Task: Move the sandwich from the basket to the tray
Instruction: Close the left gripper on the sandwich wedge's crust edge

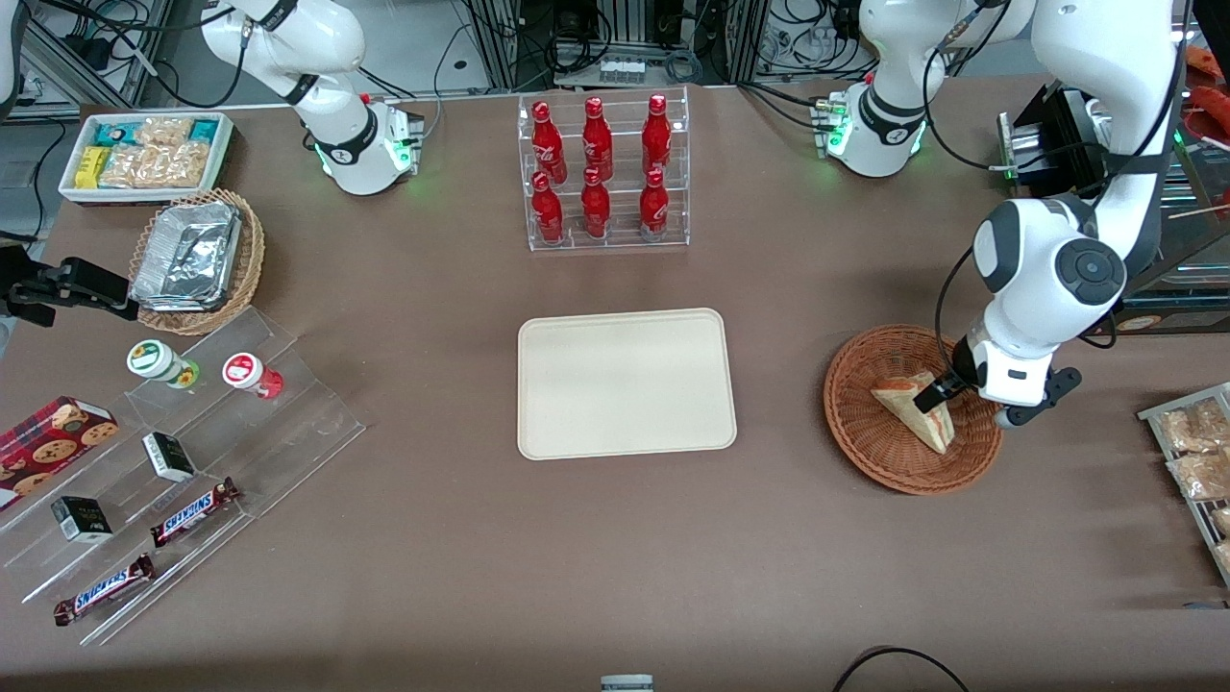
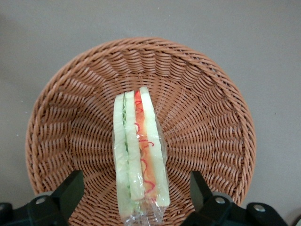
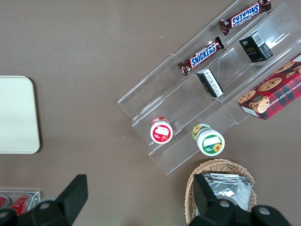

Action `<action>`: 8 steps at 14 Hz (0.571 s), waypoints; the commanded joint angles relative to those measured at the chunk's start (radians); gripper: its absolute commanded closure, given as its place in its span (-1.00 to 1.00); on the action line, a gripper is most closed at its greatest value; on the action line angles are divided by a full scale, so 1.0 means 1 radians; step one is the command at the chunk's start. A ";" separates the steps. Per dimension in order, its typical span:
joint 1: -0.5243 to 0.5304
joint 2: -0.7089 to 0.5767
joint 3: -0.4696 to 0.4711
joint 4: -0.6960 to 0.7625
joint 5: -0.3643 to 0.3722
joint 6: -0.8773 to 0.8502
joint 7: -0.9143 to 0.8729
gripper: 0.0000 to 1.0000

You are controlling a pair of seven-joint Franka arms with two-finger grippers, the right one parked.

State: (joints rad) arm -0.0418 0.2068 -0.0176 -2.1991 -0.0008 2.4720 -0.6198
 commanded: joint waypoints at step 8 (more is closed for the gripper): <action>-0.006 0.048 -0.005 -0.044 -0.011 0.082 -0.018 -1.00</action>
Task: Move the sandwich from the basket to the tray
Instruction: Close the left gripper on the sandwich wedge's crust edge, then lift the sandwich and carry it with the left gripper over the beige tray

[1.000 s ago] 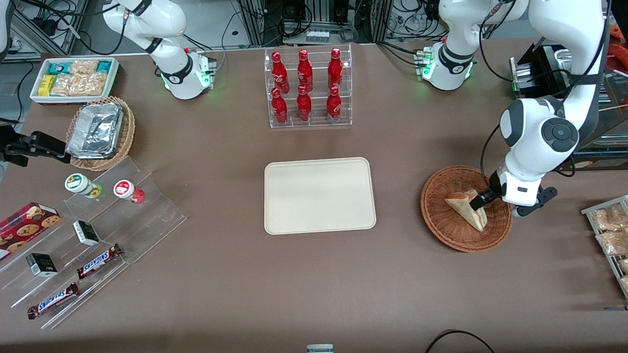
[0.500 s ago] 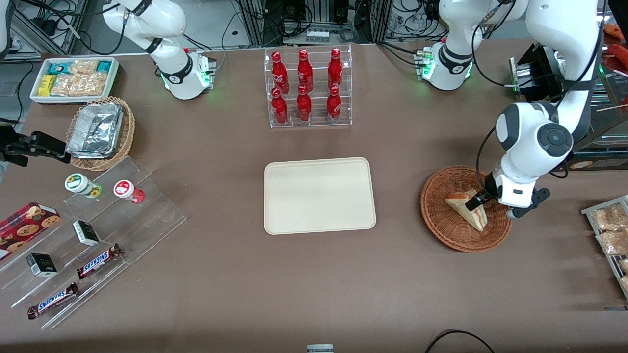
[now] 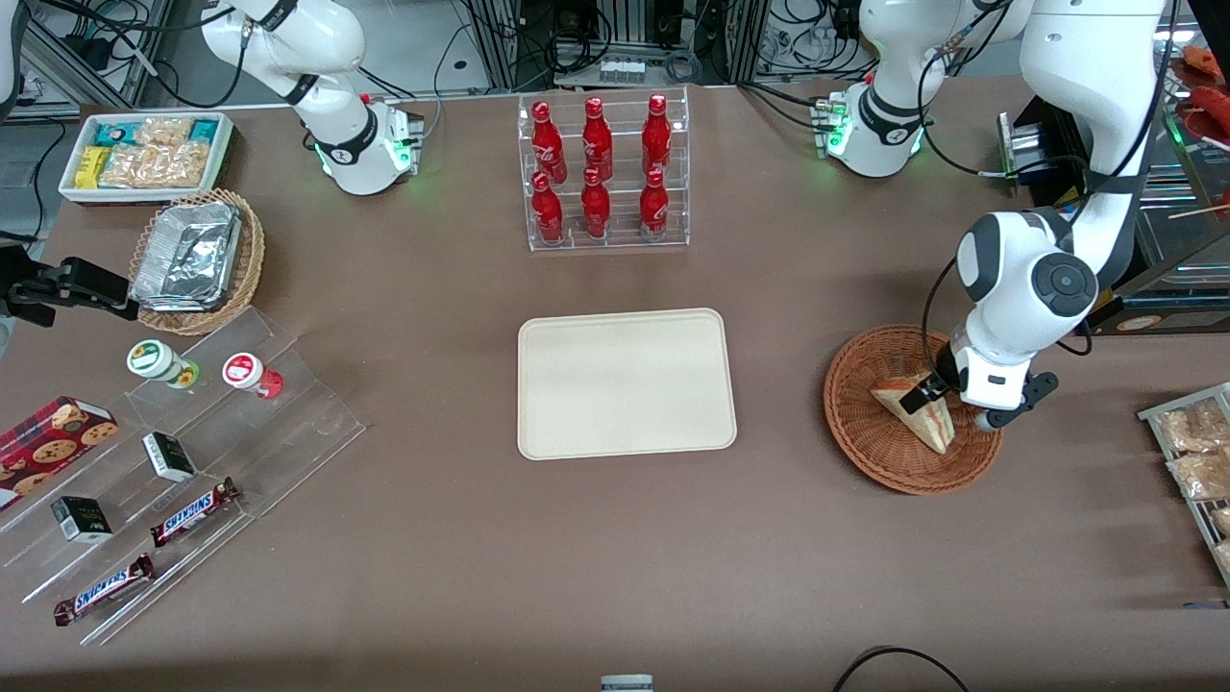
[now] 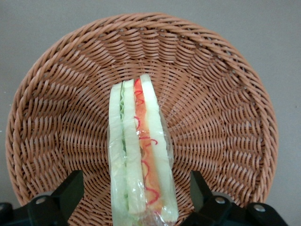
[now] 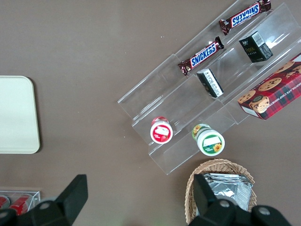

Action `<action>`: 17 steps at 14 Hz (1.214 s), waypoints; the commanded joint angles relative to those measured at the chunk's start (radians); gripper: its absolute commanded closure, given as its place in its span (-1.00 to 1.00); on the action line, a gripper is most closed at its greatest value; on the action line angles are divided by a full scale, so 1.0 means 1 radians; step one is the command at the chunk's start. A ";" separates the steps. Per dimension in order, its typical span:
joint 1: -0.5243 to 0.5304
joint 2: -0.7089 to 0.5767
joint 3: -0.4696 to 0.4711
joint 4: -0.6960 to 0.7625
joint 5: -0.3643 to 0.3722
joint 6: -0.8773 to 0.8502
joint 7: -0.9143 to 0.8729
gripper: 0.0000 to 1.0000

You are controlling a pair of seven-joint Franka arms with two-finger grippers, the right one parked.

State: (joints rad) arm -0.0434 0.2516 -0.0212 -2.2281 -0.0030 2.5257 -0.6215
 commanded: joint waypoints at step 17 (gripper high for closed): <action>-0.055 -0.034 -0.017 0.312 0.066 -0.433 -0.012 1.00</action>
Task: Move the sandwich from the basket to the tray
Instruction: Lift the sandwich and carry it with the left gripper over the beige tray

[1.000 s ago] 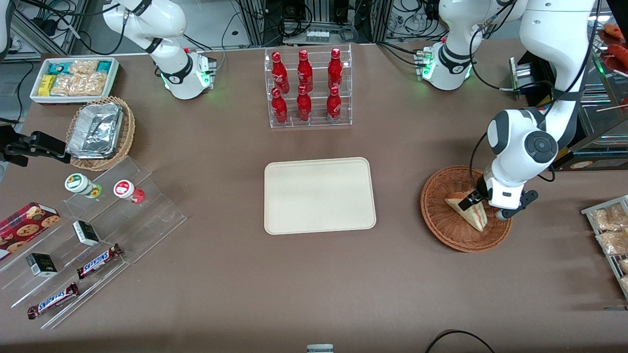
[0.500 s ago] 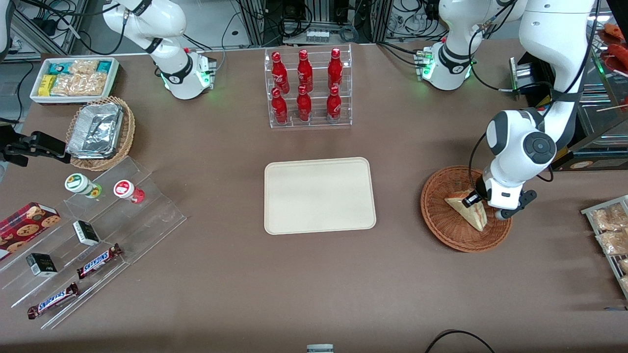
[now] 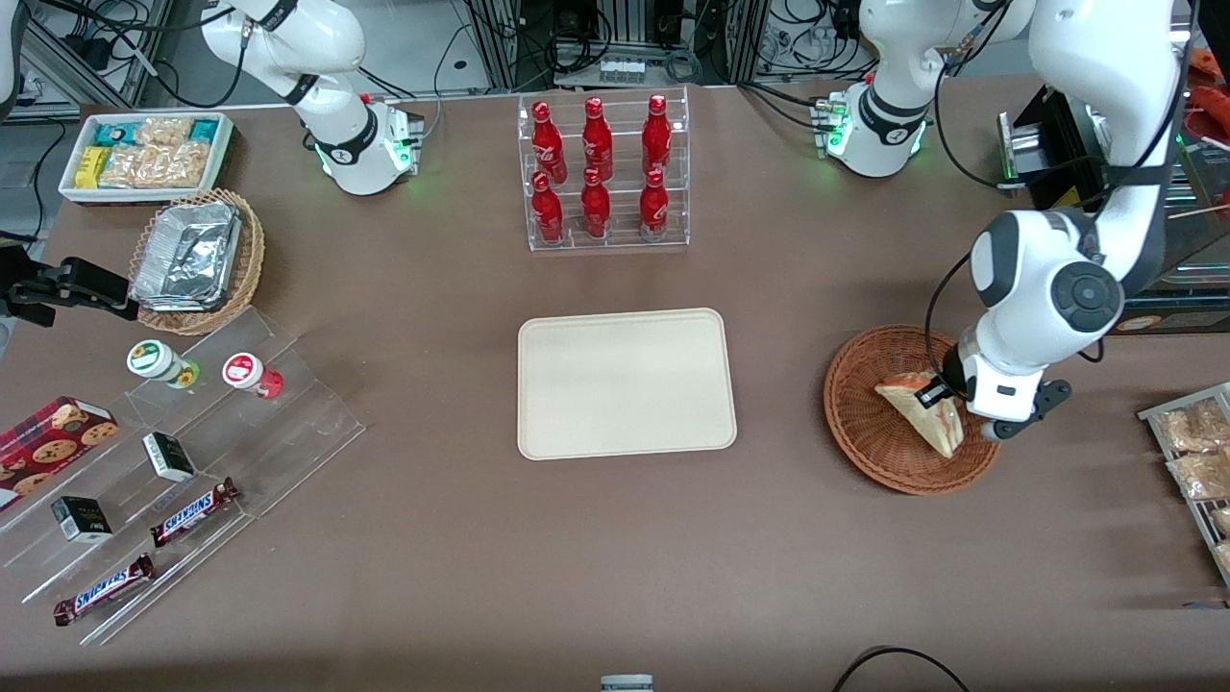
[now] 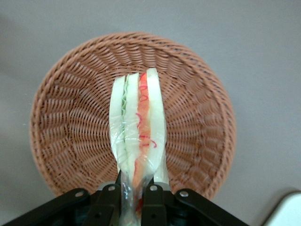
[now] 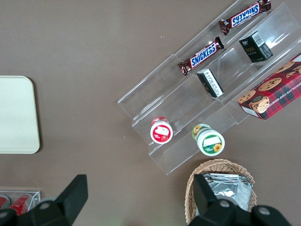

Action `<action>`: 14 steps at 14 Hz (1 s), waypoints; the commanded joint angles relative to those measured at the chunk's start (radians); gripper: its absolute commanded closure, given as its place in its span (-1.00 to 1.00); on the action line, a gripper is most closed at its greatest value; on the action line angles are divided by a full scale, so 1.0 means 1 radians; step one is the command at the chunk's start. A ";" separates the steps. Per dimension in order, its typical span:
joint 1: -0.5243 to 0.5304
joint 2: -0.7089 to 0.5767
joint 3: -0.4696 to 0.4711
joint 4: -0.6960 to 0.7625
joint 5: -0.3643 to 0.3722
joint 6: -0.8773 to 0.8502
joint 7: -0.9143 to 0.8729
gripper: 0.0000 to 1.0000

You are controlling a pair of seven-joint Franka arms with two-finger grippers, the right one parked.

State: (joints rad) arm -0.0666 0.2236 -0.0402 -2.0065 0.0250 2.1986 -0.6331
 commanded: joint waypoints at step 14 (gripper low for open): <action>-0.412 0.124 -0.012 0.452 0.007 -0.372 -0.033 1.00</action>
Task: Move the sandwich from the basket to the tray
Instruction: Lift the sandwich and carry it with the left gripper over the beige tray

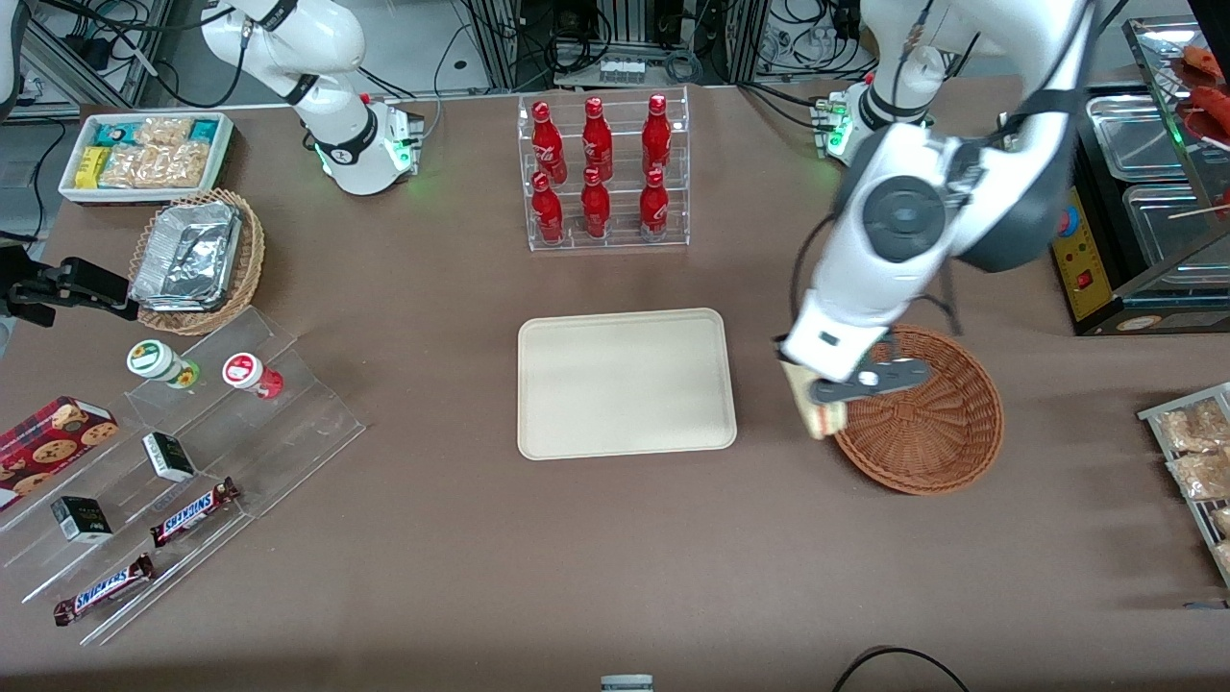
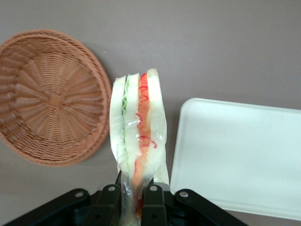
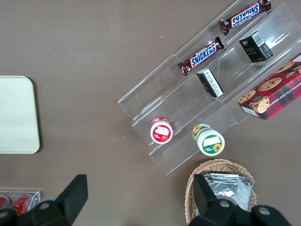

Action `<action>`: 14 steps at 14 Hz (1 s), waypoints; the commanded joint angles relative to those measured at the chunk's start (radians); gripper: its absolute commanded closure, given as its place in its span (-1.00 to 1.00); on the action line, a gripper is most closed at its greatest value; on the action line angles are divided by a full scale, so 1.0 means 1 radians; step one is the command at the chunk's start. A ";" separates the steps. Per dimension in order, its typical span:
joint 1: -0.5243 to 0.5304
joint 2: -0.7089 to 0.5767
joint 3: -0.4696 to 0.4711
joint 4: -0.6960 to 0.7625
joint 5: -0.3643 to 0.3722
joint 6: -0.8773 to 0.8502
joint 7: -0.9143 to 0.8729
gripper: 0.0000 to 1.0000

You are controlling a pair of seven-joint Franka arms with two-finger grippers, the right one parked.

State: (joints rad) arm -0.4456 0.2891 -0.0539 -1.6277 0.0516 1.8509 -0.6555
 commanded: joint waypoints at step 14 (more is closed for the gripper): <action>-0.358 0.427 -0.006 0.281 -0.050 0.085 -0.213 1.00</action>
State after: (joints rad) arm -0.7744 0.6716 -0.0742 -1.3883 -0.0033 1.9420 -0.8524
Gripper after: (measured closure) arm 0.846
